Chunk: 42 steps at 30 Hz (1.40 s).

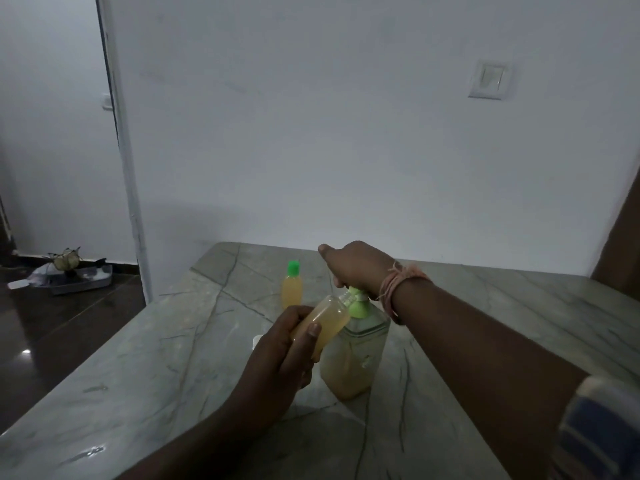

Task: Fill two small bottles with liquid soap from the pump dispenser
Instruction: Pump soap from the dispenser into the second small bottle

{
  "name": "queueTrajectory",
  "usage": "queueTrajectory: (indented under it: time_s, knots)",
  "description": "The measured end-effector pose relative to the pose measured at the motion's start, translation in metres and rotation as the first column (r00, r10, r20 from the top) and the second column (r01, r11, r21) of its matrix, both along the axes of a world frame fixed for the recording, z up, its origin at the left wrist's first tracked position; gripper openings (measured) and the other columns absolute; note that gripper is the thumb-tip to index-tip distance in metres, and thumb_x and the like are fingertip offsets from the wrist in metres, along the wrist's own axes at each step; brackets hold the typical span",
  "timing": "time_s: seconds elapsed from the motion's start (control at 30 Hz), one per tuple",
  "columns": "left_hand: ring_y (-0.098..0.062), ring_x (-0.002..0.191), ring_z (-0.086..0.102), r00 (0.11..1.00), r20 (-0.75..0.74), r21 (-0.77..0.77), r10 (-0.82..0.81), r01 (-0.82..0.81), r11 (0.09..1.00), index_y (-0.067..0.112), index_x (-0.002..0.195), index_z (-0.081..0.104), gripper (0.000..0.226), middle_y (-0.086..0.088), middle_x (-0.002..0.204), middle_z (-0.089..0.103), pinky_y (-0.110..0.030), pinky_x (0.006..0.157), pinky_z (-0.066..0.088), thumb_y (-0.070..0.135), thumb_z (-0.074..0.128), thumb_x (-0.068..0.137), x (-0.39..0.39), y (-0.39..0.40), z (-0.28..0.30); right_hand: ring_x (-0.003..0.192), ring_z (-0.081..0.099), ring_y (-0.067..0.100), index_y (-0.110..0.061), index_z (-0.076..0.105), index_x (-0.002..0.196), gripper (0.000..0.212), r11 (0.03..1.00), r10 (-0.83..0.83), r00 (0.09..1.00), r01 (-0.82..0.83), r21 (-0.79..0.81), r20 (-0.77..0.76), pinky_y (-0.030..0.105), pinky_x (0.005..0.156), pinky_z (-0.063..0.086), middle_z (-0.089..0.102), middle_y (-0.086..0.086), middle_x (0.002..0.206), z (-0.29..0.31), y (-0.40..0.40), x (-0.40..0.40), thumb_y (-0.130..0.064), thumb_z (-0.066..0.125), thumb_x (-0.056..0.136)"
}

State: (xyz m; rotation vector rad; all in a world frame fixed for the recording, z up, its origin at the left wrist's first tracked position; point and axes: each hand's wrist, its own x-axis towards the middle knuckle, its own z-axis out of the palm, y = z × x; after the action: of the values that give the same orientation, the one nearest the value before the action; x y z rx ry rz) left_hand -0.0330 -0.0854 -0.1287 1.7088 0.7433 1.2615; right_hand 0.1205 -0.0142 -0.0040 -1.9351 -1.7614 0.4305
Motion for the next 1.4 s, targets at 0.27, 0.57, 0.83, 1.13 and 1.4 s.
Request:
queueTrajectory:
  time_s: [0.27, 0.57, 0.83, 1.13, 1.4]
  knots:
    - [-0.010, 0.056, 0.051, 1.000, -0.019, 0.012, 0.014, -0.014, 1.000, 0.037, 0.109, 0.057, 0.025, 0.001, 0.076, 0.060, -0.024, 0.050, 0.042, 0.055, 0.050, 0.093, -0.001, 0.002, -0.003, 0.086, 0.064, 0.031, -0.011, 0.064, 0.087, 0.055, 0.996, -0.064, 0.997, 0.062, 0.060, 0.033, 0.035, 0.079, 0.048, 0.072, 0.012, 0.103, -0.015, 0.015, -0.005, -0.060, 0.038, 0.090]
    - [-0.013, 0.056, 0.049, 1.000, 0.014, 0.007, -0.007, 0.007, 1.000, 0.038, 0.107, 0.059, 0.022, -0.006, 0.077, 0.060, -0.025, 0.049, 0.040, 0.052, 0.051, 0.093, -0.002, 0.001, -0.001, 0.053, 0.051, 0.015, -0.011, 0.061, 0.062, 0.063, 0.999, 0.013, 0.997, -0.015, 0.033, 0.075, 0.026, 0.056, 0.035, 0.058, -0.002, 0.057, 0.002, 0.002, -0.004, -0.052, 0.033, 0.101]
    - [-0.011, 0.055, 0.047, 1.000, 0.021, 0.000, -0.014, 0.014, 1.000, 0.030, 0.111, 0.058, 0.024, 0.000, 0.074, 0.058, -0.022, 0.048, 0.038, 0.044, 0.050, 0.094, -0.002, 0.002, -0.002, 0.073, 0.061, 0.027, -0.011, 0.063, 0.079, 0.057, 0.998, -0.038, 0.999, 0.038, 0.048, 0.002, 0.032, 0.075, 0.048, 0.071, 0.009, 0.089, -0.014, 0.015, -0.002, -0.060, 0.037, 0.091]
    - [-0.010, 0.055, 0.049, 1.000, 0.000, 0.005, 0.004, -0.004, 1.000, 0.034, 0.110, 0.058, 0.022, 0.001, 0.075, 0.060, -0.022, 0.048, 0.040, 0.045, 0.049, 0.094, -0.001, 0.002, -0.001, 0.065, 0.060, 0.020, -0.009, 0.064, 0.074, 0.060, 0.996, -0.015, 0.999, 0.018, 0.091, -0.036, 0.029, 0.062, 0.039, 0.071, 0.002, 0.070, -0.008, 0.012, 0.002, -0.058, 0.036, 0.096]
    - [-0.010, 0.056, 0.049, 1.000, -0.001, 0.003, -0.002, 0.002, 1.000, 0.032, 0.112, 0.057, 0.025, 0.000, 0.075, 0.058, -0.023, 0.049, 0.040, 0.046, 0.049, 0.094, -0.001, 0.001, -0.001, 0.066, 0.059, 0.022, -0.010, 0.064, 0.074, 0.057, 0.999, -0.015, 0.998, 0.012, 0.038, 0.069, 0.029, 0.064, 0.042, 0.070, 0.004, 0.078, -0.007, 0.011, -0.002, -0.056, 0.038, 0.096]
